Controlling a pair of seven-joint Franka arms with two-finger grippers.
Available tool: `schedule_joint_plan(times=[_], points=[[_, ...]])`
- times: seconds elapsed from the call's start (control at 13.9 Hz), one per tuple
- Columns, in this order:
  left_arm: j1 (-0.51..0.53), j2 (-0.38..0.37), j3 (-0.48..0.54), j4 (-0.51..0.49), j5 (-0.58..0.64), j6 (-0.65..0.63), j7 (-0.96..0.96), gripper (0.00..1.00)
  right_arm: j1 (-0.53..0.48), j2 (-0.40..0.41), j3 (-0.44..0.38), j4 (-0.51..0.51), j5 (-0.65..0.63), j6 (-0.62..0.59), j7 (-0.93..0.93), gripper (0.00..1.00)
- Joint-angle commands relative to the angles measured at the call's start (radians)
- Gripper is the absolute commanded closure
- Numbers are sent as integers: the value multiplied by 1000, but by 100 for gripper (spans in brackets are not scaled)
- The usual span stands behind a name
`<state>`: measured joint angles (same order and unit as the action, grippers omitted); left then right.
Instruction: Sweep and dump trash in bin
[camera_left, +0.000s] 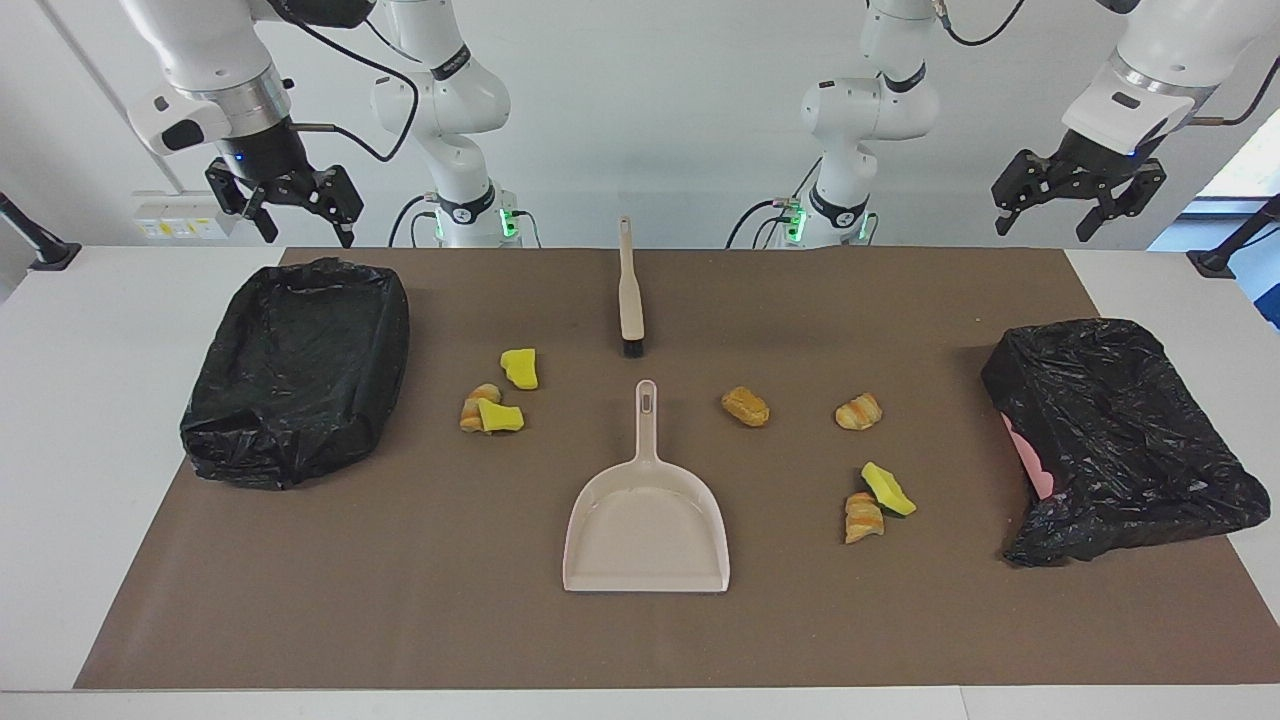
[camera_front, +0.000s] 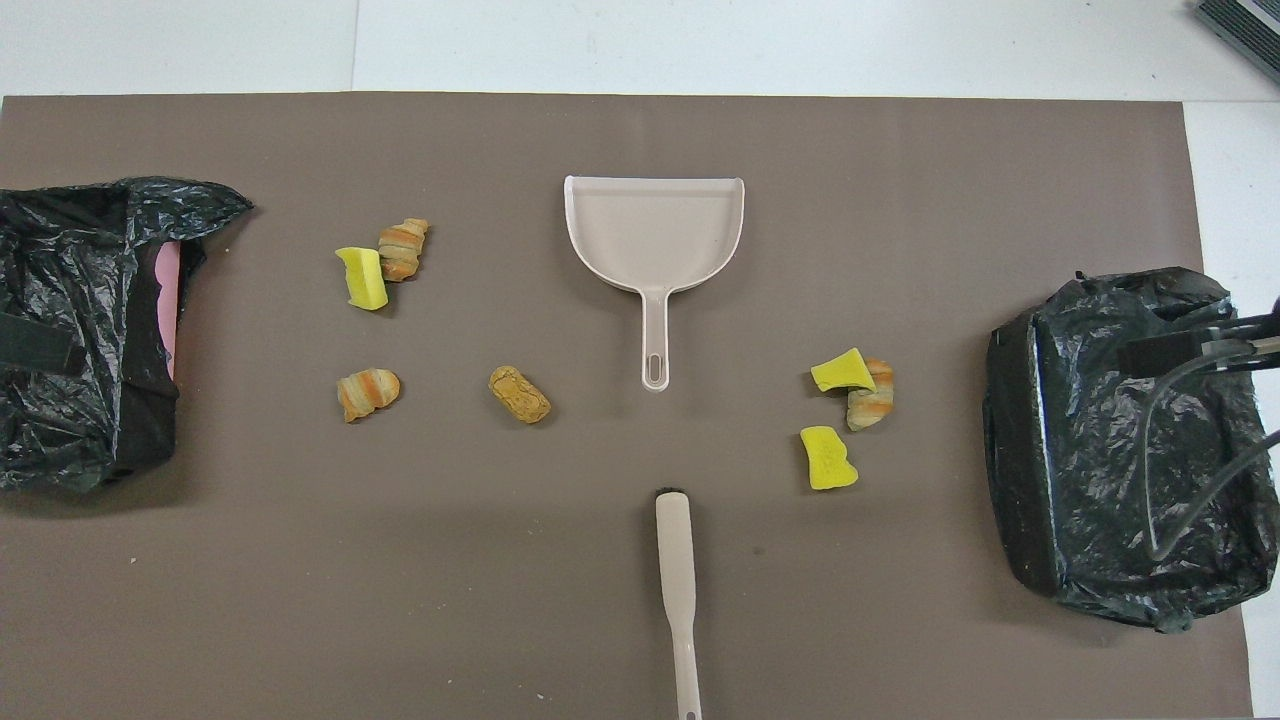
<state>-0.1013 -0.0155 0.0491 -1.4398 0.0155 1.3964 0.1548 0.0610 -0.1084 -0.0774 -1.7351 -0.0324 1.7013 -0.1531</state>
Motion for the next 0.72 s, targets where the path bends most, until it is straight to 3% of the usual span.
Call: schedule_joint_plan(times=[0.0, 0.07, 0.43, 0.65], points=[[-50, -30, -15, -42, 3, 7, -6, 0, 23, 33, 4, -67, 19, 121, -45, 0], [-87, -58, -15, -74, 1, 7, -6, 0, 25, 68, 4, -70, 19, 130, -43, 0], [-320, -254, -15, -417, -44, 110, -240, 0, 94, 228, 5, -139, 66, 312, -13, 0], [-452, -270, -15, -523, -52, 154, -381, 0, 144, 268, 5, -245, 74, 475, 107, 0]])
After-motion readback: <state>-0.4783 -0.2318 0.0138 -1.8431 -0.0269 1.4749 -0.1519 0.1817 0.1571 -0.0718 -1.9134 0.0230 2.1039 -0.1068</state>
